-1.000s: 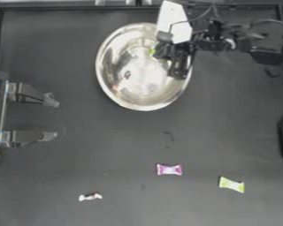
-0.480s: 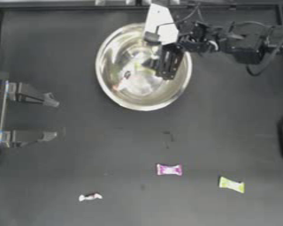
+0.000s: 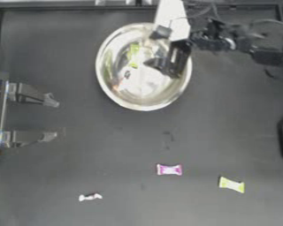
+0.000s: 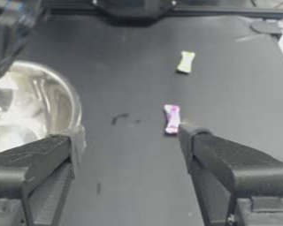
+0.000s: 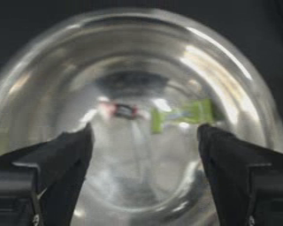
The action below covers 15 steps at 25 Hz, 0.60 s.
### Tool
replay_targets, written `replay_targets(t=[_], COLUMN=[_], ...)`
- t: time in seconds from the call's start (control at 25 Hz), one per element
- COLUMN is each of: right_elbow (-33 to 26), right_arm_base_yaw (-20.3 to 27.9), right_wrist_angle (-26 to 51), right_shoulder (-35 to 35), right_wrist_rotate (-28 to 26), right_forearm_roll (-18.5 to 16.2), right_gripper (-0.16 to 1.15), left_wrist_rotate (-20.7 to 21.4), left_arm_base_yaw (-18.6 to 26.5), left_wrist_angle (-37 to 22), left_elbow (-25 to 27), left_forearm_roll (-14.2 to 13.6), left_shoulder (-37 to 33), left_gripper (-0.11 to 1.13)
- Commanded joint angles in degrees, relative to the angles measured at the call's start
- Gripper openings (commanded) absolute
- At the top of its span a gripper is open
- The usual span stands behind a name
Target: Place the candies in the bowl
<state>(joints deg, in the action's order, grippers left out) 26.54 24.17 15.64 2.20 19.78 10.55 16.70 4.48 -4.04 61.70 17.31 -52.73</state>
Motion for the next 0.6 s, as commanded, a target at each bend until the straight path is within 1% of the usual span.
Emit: replay_targets(t=[0.04, 0.32, 0.6], right_elbow=[2.9, 12.9, 23.2], right_arm_base_yaw=[-3.1, -8.5, -14.7], right_wrist_angle=[-1.6, -6.4, -12.8], right_shoulder=[8.6, 22.5, 36.3], right_wrist_rotate=[0.2, 0.2, -0.1], right_forearm_roll=[1.8, 5.8, 7.1], right_gripper=[0.98, 0.98, 0.98], left_wrist_rotate=[0.1, 0.2, 0.3], left_arm_base_yaw=[0.1, 0.1, 0.1], left_wrist_angle=[0.4, 0.4, 0.4], left_elbow=[-0.6, -0.6, -0.6], left_forearm_roll=[0.0, 0.0, -0.2], left_shoulder=[0.4, 0.2, -0.4], left_gripper=[0.96, 0.96, 0.96])
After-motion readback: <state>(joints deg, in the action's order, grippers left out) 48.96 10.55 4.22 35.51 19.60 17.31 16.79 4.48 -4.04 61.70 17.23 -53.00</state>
